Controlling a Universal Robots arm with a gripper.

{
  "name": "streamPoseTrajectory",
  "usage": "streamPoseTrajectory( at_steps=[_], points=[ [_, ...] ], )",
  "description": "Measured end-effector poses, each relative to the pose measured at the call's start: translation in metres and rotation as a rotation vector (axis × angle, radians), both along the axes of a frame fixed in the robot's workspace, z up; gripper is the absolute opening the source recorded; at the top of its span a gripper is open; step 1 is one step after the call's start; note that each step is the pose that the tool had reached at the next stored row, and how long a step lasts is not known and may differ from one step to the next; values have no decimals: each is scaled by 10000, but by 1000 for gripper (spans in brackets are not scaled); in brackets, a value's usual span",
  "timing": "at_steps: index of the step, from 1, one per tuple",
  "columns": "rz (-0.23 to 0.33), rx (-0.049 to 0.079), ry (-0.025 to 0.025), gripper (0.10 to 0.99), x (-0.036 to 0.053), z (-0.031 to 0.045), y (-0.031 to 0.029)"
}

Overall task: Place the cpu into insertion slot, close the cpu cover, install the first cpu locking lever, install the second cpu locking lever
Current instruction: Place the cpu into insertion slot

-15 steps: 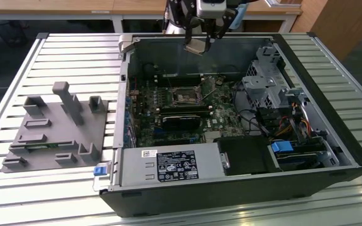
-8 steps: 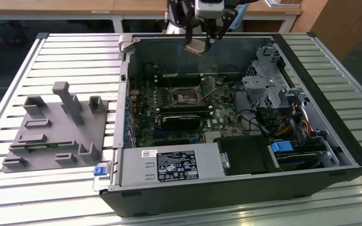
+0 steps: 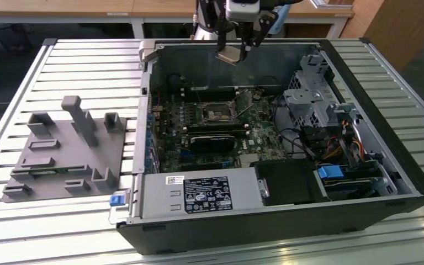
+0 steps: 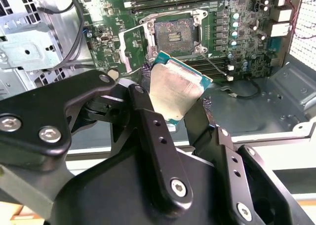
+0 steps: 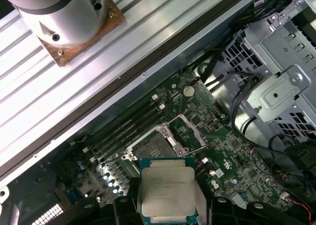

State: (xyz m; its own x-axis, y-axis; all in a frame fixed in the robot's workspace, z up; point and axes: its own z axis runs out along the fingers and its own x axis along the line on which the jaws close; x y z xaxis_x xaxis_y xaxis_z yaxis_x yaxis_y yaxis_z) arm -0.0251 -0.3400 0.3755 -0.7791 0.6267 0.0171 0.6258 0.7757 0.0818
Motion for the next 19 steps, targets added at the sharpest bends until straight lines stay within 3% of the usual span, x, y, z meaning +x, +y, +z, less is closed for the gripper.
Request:
streamPoseTrajectory(
  at_steps=[19],
  points=[
    [-1099,-1,0,525,0,-6,5]
  ],
)
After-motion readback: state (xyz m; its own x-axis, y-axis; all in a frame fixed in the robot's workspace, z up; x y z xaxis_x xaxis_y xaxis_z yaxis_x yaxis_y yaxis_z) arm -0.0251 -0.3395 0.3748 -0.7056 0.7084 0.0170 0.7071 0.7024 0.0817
